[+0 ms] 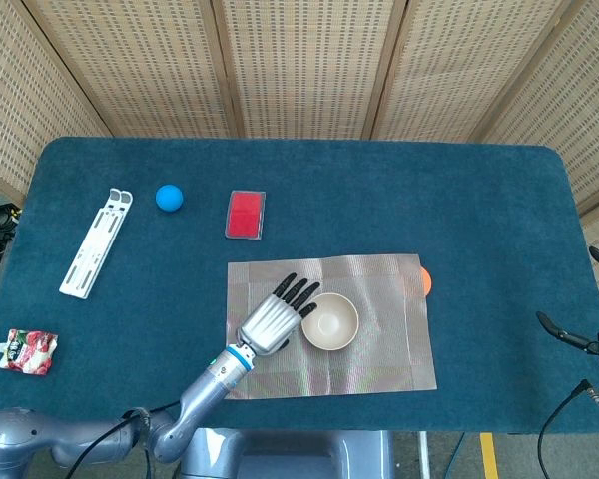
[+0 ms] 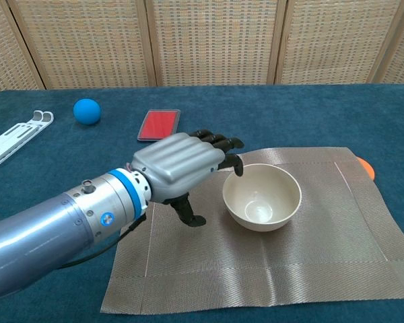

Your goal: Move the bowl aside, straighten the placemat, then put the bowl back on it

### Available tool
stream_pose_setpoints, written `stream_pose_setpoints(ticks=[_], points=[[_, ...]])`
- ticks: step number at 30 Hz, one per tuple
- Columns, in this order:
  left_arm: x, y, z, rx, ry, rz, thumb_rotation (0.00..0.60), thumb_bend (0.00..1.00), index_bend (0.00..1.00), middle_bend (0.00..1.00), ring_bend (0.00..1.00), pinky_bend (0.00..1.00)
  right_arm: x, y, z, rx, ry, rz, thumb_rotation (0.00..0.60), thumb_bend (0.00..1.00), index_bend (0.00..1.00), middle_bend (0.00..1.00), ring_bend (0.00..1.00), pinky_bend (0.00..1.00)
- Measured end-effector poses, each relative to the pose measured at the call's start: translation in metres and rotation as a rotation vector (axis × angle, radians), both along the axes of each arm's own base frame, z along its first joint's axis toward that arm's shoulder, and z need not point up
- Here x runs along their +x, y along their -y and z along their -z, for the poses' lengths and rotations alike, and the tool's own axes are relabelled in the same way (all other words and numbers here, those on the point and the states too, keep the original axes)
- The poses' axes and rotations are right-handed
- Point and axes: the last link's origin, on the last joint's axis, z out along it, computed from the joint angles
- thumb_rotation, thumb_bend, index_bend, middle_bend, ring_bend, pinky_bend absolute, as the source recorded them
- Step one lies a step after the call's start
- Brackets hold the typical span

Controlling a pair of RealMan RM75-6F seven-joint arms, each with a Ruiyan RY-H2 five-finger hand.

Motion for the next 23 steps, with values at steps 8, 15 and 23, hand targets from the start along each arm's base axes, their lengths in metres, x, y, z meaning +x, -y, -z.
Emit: stream_pose_setpoints(ticks=[8, 15, 23], points=[[-0.040, -0.008, -0.059, 0.100, 0.054, -0.102, 0.600, 0.19, 0.16, 0.00, 0.00, 0.00, 0.002, -0.001, 0.006, 0.053, -0.064, 0.001, 0.600, 0.30, 0.12, 0.00, 0.00, 0.00], [-0.098, 0.004, -0.118, 0.234, 0.070, -0.189, 0.600, 0.19, 0.15, 0.00, 0.00, 0.00, 0.005, -0.002, 0.011, 0.087, -0.150, -0.006, 0.600, 0.28, 0.12, 0.00, 0.00, 0.00], [-0.173, 0.046, -0.172, 0.399, 0.096, -0.300, 0.600, 0.19, 0.11, 0.00, 0.00, 0.00, 0.008, -0.005, 0.019, 0.140, -0.332, 0.004, 0.600, 0.27, 0.12, 0.00, 0.00, 0.00]])
